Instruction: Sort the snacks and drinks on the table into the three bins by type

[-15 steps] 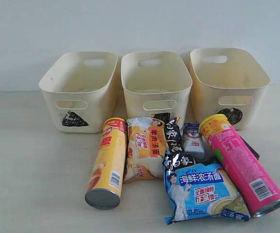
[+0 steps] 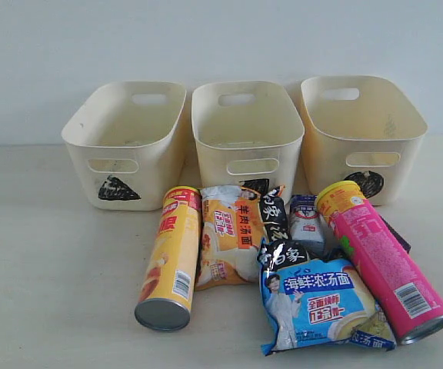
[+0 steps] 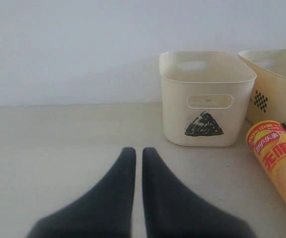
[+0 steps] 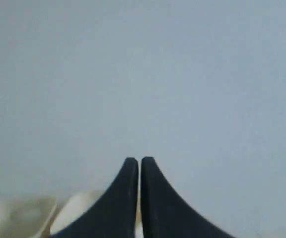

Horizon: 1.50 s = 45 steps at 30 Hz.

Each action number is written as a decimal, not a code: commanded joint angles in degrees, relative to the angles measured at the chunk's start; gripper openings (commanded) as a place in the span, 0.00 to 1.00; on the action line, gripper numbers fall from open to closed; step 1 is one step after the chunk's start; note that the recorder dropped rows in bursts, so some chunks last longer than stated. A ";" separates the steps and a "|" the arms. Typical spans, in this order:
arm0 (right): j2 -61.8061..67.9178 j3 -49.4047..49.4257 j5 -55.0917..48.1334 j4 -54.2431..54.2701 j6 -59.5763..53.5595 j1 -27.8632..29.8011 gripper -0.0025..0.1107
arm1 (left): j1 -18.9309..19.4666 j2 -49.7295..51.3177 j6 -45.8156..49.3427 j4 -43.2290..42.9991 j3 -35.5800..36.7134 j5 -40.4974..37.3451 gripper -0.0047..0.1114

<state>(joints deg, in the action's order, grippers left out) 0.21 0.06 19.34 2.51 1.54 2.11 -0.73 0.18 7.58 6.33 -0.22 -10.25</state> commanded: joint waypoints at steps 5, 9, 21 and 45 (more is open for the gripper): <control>-0.21 -2.84 4.46 2.55 17.26 0.16 0.02 | 0.22 -0.18 0.21 0.34 0.22 -0.08 0.08; -0.21 -9.20 -12.27 1.88 18.27 0.16 0.02 | 0.22 -0.18 0.21 0.34 0.22 -0.08 0.08; 21.81 -23.68 -17.48 1.88 13.54 0.16 0.02 | 0.22 -0.18 0.21 0.34 0.22 -0.08 0.08; 74.59 -67.54 -74.43 19.60 -19.59 -3.67 0.02 | 0.22 -0.18 0.21 0.34 0.22 -0.08 0.08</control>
<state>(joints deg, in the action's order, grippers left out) 73.52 -65.15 -51.51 17.83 -13.64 1.02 -0.73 0.18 7.58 6.33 -0.22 -10.25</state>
